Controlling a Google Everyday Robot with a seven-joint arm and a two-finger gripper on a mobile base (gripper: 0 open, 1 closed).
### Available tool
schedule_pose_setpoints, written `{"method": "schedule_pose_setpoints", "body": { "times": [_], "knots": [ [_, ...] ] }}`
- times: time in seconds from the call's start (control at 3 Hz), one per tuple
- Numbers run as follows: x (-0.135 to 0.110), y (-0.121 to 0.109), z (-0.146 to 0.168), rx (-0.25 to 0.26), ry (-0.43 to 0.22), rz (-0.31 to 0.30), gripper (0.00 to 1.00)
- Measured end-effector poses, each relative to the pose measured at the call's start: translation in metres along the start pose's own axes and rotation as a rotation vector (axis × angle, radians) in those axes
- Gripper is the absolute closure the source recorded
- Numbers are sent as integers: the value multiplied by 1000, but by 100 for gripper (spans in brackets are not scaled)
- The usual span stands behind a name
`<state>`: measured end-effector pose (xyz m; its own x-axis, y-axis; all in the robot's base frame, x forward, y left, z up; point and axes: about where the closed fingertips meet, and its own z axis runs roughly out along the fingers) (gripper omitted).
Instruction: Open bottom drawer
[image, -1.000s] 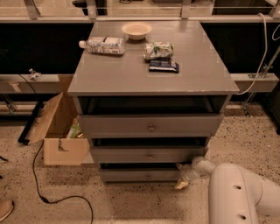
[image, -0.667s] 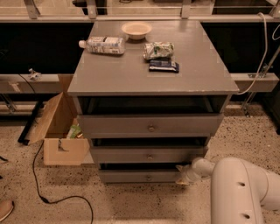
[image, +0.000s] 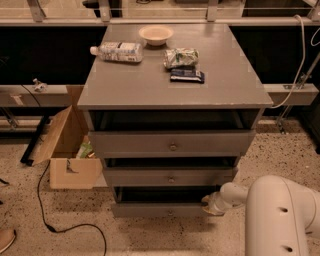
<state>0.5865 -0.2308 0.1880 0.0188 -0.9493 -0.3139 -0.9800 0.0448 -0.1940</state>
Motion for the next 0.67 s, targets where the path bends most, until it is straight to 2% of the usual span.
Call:
{"method": "schedule_pose_setpoints", "body": {
  "times": [0.33,0.67],
  "knots": [
    [-1,-1,-4,0,0,0,100],
    [-1,-1,-4,0,0,0,81]
  ]
}}
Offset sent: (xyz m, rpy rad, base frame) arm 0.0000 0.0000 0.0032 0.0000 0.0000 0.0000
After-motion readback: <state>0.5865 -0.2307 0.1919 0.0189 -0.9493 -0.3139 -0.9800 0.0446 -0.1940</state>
